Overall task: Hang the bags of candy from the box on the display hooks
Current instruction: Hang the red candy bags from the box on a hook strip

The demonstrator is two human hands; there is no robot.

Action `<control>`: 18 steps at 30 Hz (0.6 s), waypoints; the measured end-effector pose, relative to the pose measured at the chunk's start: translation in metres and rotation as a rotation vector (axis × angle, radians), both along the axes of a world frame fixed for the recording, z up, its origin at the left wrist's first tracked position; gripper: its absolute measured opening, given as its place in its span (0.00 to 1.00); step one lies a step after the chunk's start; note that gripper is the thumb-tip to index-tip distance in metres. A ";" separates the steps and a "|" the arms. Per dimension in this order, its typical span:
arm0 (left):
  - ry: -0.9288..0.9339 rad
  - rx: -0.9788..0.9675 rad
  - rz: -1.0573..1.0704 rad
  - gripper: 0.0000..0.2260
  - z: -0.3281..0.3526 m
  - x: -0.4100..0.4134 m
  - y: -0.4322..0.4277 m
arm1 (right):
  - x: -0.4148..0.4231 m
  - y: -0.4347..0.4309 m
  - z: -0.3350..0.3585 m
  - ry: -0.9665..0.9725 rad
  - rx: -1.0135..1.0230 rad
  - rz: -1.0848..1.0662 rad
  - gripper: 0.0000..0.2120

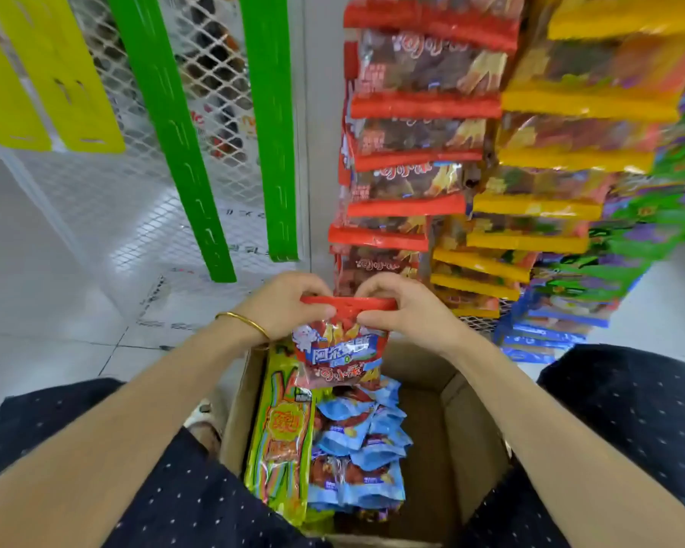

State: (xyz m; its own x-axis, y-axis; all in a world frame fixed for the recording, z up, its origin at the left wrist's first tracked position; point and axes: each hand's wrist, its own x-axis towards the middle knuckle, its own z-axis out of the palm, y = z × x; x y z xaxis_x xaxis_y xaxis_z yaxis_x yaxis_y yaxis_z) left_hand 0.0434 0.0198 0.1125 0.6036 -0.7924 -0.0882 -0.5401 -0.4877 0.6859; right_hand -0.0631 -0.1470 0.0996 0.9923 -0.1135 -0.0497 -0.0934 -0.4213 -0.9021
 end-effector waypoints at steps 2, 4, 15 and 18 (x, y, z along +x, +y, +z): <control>0.029 -0.095 0.014 0.04 0.041 -0.005 -0.009 | -0.009 -0.001 0.039 -0.209 -0.055 -0.090 0.16; -0.007 -0.166 -0.013 0.04 0.092 -0.009 -0.019 | -0.017 -0.005 0.081 -0.393 -0.169 -0.161 0.19; -0.488 -0.834 0.277 0.12 0.340 0.032 -0.102 | -0.001 -0.054 0.295 -0.940 -0.431 -0.346 0.13; -0.431 -0.863 0.229 0.12 0.365 0.037 -0.110 | 0.022 -0.062 0.326 -0.997 -0.446 -0.366 0.13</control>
State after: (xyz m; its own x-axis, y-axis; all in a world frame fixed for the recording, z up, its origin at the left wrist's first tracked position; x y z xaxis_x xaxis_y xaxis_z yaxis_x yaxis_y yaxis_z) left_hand 0.0806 -0.0903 0.4771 0.5952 -0.3416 0.7274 -0.7819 -0.0373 0.6223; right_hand -0.0409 -0.2085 0.4252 0.4720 -0.2130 0.8555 0.3956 -0.8161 -0.4214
